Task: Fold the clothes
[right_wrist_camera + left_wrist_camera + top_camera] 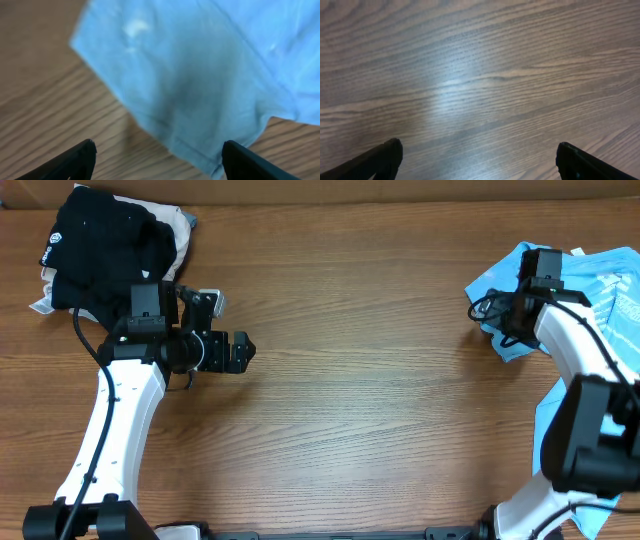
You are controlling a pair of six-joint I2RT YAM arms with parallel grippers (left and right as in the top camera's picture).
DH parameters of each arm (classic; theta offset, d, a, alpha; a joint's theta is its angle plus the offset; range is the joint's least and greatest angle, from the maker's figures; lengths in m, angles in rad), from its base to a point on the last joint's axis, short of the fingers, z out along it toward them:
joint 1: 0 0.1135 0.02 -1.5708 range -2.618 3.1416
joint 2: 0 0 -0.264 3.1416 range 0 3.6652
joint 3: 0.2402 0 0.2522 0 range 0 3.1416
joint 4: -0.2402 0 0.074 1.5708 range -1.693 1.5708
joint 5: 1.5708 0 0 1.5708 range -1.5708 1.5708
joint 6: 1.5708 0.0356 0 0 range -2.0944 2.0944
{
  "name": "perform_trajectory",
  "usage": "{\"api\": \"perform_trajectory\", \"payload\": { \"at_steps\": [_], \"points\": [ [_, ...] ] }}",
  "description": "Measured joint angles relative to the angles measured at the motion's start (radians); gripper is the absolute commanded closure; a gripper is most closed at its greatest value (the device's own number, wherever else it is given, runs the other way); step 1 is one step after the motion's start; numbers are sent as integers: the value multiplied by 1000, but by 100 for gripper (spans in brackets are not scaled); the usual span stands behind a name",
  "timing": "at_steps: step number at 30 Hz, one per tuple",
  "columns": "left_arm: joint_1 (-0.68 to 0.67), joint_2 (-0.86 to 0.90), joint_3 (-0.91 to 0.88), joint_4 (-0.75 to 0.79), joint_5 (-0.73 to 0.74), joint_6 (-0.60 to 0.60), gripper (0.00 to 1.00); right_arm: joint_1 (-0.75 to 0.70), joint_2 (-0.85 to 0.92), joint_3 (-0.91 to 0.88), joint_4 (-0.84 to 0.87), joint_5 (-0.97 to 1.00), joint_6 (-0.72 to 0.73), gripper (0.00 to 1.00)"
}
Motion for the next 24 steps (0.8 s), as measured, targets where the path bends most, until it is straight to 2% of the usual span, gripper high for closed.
{"api": "perform_trajectory", "payload": {
  "at_steps": [4, 10, 16, 18, 21, 24],
  "points": [
    [0, 0, 0, 25, 3, 0, 0, -2, 59, 0, 26, -6, 6, 24],
    [0, 0, 0, 33, 3, 0, 0, -1, 107, 0, 61, -15, 8, 45],
    [0, 0, 0, 56, 3, 0, 0, -1, 128, 0, 105, -18, 13, 62],
    [0, 0, 0, 70, 3, 0, 0, -1, 129, -2, 116, -20, 8, 73],
    [0, 0, 0, 95, 3, 0, 0, -1, 129, -5, 121, -25, 9, 96],
    [0, 0, 0, 134, 3, -4, 0, -1, 129, -6, 124, -65, 13, 96]
  ]
}}
